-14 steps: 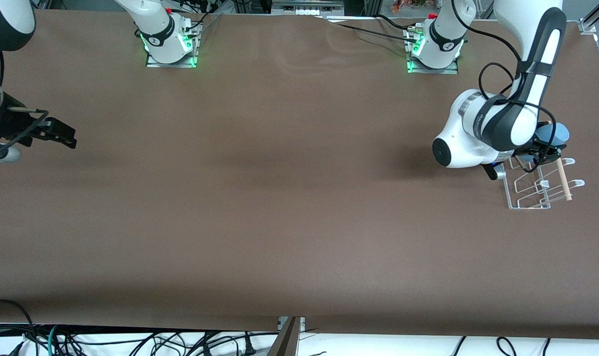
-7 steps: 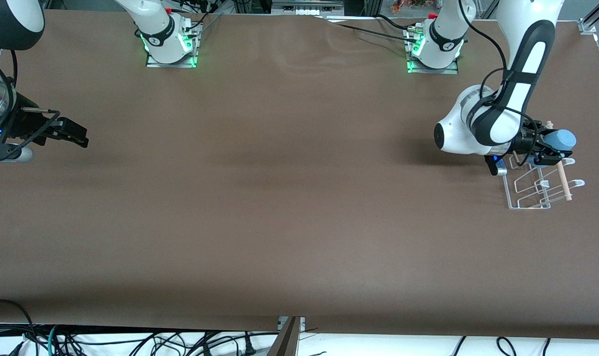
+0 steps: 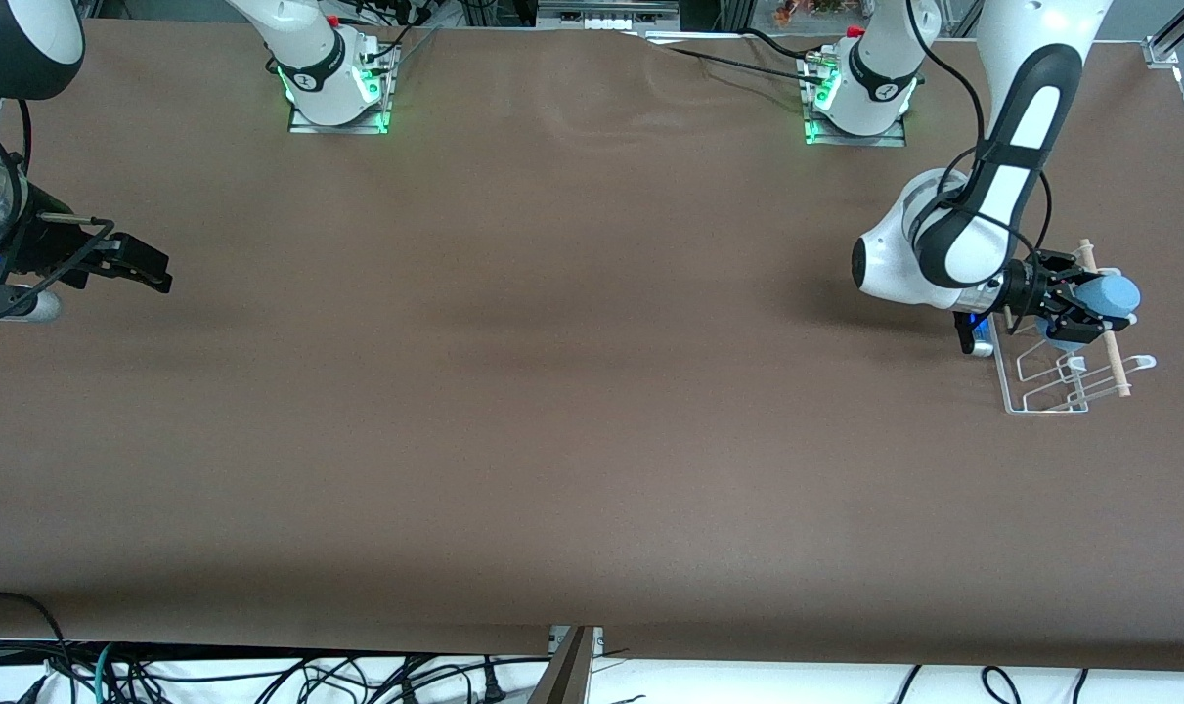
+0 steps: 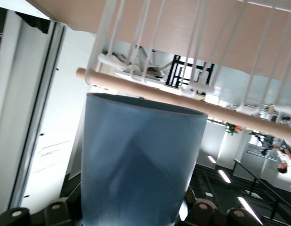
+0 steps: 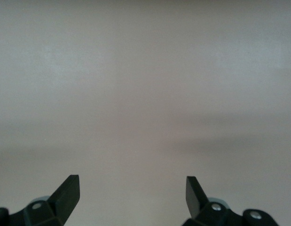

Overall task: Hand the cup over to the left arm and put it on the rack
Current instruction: 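Lower the cup onto a rack prong with the left gripper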

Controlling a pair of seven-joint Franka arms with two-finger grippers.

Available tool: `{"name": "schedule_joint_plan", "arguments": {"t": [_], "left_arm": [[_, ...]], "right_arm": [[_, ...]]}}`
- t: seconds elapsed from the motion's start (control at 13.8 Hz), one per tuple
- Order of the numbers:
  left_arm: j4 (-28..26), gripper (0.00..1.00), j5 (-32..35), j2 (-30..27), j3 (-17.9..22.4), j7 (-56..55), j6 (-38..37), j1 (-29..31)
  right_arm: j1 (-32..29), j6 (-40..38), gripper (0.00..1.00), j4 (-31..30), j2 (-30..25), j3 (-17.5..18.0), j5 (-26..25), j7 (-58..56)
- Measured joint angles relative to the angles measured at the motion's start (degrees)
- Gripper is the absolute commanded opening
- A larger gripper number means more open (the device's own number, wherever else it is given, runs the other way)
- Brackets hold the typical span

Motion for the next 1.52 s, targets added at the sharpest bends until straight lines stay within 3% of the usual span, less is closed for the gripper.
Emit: {"name": "schedule_joint_plan", "arguments": {"t": [0.36,1.16,1.52], "left_arm": [[-0.3,0.09,6.0,3.9,0.1,-5.3,-0.7,0.3],[0.4,0.09,6.1,1.7,0.1,-0.2,-0.7,0.4],[-1.9,0.09,6.1,1.4,0.2,-0.1,1.4,4.0]], "right_arm": [[0.0,0.0,1.00,0.0,0.1,0.0,0.0,0.0],[-0.1,0.0,1.00,0.0,0.1,0.0,0.0,0.0],[-0.3,0.0,1.00,0.0,0.3,0.0,0.0,0.0]]}}
